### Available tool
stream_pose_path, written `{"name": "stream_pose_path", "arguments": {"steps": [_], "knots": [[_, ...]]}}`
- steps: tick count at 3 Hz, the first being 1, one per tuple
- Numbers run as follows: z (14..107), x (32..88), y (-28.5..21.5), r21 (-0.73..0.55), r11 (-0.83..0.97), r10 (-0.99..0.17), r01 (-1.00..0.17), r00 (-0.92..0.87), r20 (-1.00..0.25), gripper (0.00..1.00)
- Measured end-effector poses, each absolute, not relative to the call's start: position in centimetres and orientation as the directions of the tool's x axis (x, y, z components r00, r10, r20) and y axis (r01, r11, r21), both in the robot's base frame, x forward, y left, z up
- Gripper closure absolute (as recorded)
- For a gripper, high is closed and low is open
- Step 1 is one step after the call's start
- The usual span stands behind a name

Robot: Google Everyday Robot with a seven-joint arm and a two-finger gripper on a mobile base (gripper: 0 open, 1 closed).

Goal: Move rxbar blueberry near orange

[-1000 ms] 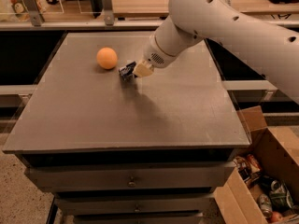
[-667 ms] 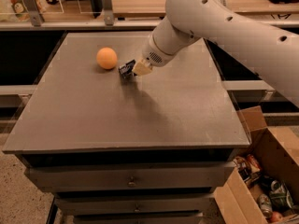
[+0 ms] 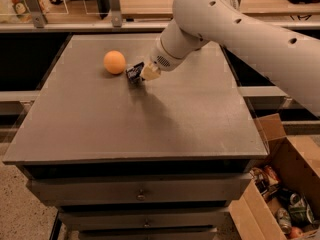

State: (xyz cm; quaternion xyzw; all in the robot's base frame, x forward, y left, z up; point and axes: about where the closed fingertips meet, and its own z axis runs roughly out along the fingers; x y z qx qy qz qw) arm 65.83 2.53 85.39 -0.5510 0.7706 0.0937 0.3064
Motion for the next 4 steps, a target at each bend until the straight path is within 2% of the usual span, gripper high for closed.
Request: {"name": "stream_pose_path", "arguments": {"steps": [2,3,4], "knots": [[85.0,65.9,2.7,-0.181,0.382,-0.795,-0.906,-0.222,-0.565,0.13],[85.4,65.8,2.2,-0.174,0.374,-0.804,-0.911,-0.225,-0.550,0.00],[86.4,65.9,1.2,-0.187,0.361,-0.829,-0.914,-0.223,-0.513,0.00]]}}
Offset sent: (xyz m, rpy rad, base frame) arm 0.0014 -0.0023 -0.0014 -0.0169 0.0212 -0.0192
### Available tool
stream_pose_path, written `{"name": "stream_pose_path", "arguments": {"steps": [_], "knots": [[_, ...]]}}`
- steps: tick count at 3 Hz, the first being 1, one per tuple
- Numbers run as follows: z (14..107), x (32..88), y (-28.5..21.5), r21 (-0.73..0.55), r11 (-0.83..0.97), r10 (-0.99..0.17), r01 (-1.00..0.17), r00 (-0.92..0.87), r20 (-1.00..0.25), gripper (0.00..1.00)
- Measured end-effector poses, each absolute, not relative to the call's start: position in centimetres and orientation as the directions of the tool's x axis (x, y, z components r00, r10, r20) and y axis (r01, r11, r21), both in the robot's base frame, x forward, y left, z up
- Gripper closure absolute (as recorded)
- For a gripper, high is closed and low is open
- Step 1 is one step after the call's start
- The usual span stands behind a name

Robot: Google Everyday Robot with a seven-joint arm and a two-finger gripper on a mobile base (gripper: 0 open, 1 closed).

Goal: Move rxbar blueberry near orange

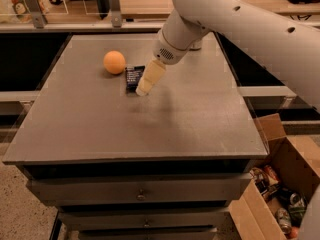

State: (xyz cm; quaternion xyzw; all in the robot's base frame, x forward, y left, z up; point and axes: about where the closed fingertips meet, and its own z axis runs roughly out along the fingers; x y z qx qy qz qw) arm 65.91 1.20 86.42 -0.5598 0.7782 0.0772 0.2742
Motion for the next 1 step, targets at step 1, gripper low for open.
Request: {"name": "stream_pose_path", "arguments": {"steps": [1], "knots": [[86.39,65.82,1.11,-0.184,0.360,-0.831,-0.915,-0.225,-0.508,0.00]]}}
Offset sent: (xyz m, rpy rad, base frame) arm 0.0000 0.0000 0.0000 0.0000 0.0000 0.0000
